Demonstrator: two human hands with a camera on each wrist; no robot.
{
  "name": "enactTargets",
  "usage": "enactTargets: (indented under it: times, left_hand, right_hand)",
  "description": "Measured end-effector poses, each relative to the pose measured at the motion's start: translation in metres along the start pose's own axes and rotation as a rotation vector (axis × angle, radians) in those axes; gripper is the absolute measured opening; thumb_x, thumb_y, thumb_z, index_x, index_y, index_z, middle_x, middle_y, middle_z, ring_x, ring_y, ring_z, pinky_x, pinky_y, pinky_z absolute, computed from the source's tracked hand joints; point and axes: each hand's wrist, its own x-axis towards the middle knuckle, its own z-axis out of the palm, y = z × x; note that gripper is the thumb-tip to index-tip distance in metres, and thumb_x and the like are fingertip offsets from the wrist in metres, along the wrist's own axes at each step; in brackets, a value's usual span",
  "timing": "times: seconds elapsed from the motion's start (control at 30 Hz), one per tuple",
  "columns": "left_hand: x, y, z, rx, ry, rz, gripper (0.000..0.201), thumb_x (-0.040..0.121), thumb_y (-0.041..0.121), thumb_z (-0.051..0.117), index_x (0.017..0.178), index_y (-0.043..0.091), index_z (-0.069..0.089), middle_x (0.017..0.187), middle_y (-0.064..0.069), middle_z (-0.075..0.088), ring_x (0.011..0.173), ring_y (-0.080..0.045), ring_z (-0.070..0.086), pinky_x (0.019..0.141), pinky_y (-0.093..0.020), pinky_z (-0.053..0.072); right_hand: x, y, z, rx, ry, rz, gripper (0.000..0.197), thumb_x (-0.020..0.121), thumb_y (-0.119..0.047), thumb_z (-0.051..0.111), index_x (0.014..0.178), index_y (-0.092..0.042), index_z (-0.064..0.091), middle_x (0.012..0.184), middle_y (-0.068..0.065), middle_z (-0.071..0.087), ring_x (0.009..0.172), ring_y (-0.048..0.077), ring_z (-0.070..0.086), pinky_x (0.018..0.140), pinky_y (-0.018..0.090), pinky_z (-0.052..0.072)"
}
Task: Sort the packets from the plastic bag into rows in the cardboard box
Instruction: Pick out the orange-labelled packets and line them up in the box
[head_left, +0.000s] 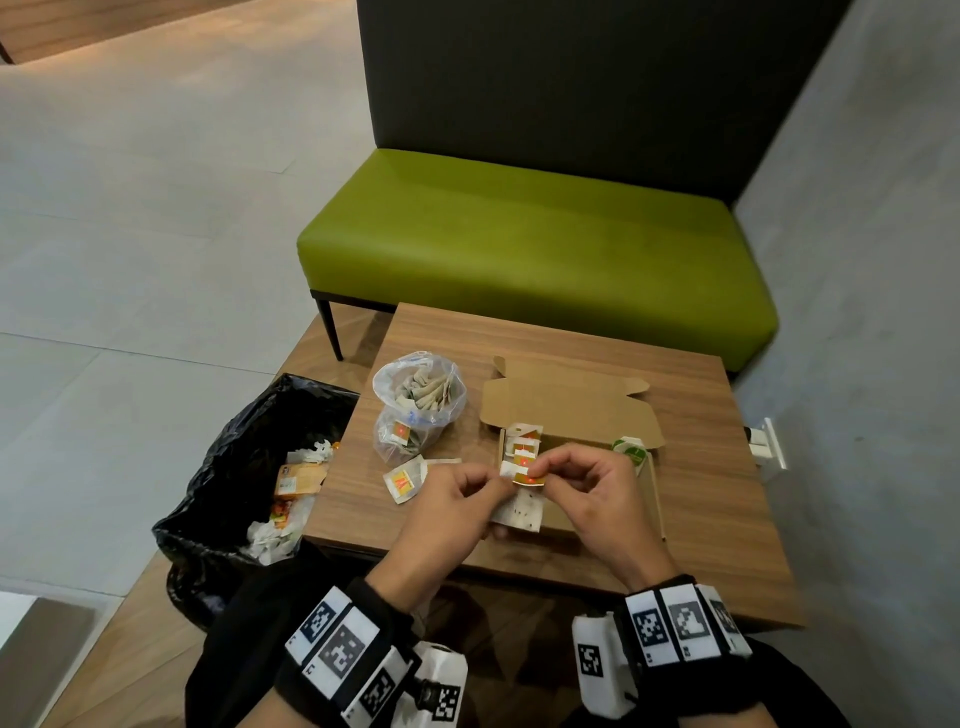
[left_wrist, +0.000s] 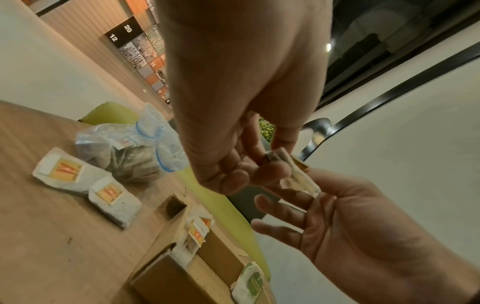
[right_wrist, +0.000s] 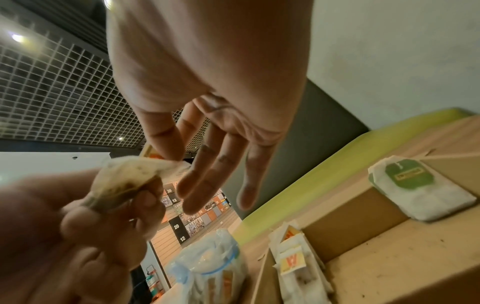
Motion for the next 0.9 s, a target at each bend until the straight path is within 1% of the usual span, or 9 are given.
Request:
enactTargets:
  times: [0.13,0.2,0.27,0.37,0.53,0.7,0.8,0.87,0.9]
  left_hand:
    - [0.000,-0.003,-0.002,-0.064,-0.043,-0.026,0.036,0.100,0.026,0.054,0.089,-0.004,0.071,0.075,-0.007,0.066,0.059,-0.012,0.060,0.058,-0.025,0.047]
    - [0.001,-0.004,-0.002,-0.036,-0.040,-0.003,0.029,0.098,0.026,0.059,0.094,0.000,0.073,0.075,-0.004,0.068,0.059,-0.010,0.061,0.057,-0.023,0.048]
    - [0.001,-0.004,-0.001,0.003,-0.017,0.047,0.016,0.095,0.018,0.063,0.096,0.007,0.075,0.071,0.002,0.070,0.058,-0.006,0.061,0.056,-0.018,0.047]
    - [0.004,-0.008,0.000,0.035,0.046,0.138,0.012,0.095,0.014,0.064,0.098,0.010,0.075,0.075,-0.002,0.073,0.064,-0.008,0.064,0.057,-0.015,0.046]
    - [0.014,-0.014,0.003,0.088,0.070,0.173,0.016,0.096,0.016,0.062,0.102,0.022,0.076,0.082,-0.010,0.075,0.069,-0.012,0.066,0.063,-0.017,0.048]
    - [0.028,-0.028,-0.001,0.277,0.144,0.131,0.012,0.094,0.024,0.065,0.103,0.030,0.070,0.088,0.004,0.072,0.068,-0.010,0.068,0.070,-0.031,0.057]
    - [0.036,-0.043,-0.007,0.507,0.213,0.066,0.014,0.091,0.029,0.067,0.105,0.028,0.067,0.088,0.007,0.066,0.072,-0.010,0.064,0.072,-0.029,0.054]
    - [0.037,-0.050,-0.005,0.605,0.212,0.025,0.017,0.090,0.031,0.067,0.105,0.025,0.062,0.083,0.009,0.063,0.073,-0.005,0.061,0.068,-0.024,0.050]
    - [0.037,-0.051,-0.003,0.638,0.208,0.017,0.014,0.090,0.031,0.067,0.101,0.027,0.059,0.078,0.010,0.063,0.071,-0.003,0.060,0.066,-0.022,0.048]
  right_hand:
    - [0.001,0.000,0.000,-0.073,0.008,-0.026,0.035,0.084,0.010,0.065,0.076,-0.021,0.077,0.081,-0.002,0.076,0.082,0.014,0.072,0.076,0.029,0.059]
    - [0.002,0.000,0.000,-0.103,0.008,-0.042,0.034,0.083,0.008,0.066,0.078,-0.024,0.078,0.082,-0.004,0.076,0.083,0.015,0.071,0.077,0.032,0.060]
    - [0.003,0.001,-0.001,-0.076,0.019,-0.029,0.034,0.083,0.008,0.067,0.089,-0.023,0.079,0.088,-0.003,0.077,0.085,0.019,0.072,0.078,0.035,0.060]
    - [0.002,0.006,-0.003,0.071,0.032,0.051,0.032,0.084,0.002,0.072,0.110,-0.017,0.074,0.095,0.007,0.076,0.086,0.027,0.072,0.076,0.037,0.061]
    - [0.002,0.012,0.003,-0.003,0.035,0.155,0.011,0.086,-0.008,0.075,0.095,-0.013,0.074,0.084,0.007,0.076,0.073,0.018,0.071,0.068,0.030,0.060]
    - [0.012,0.033,-0.002,-0.079,0.129,0.217,0.010,0.088,-0.009,0.073,0.087,-0.019,0.072,0.075,0.010,0.073,0.068,0.022,0.069,0.064,0.037,0.058]
    - [0.024,0.053,-0.007,-0.259,0.145,0.307,0.012,0.090,-0.014,0.072,0.082,-0.024,0.069,0.076,0.004,0.071,0.068,0.023,0.069,0.057,0.035,0.058]
    - [0.029,0.066,-0.006,-0.327,0.084,0.382,0.014,0.090,-0.016,0.072,0.081,-0.026,0.067,0.076,0.000,0.069,0.061,0.014,0.066,0.050,0.026,0.052]
    - [0.032,0.074,-0.004,-0.352,0.059,0.423,0.012,0.089,-0.018,0.073,0.080,-0.024,0.068,0.073,-0.002,0.069,0.057,0.010,0.063,0.050,0.026,0.051]
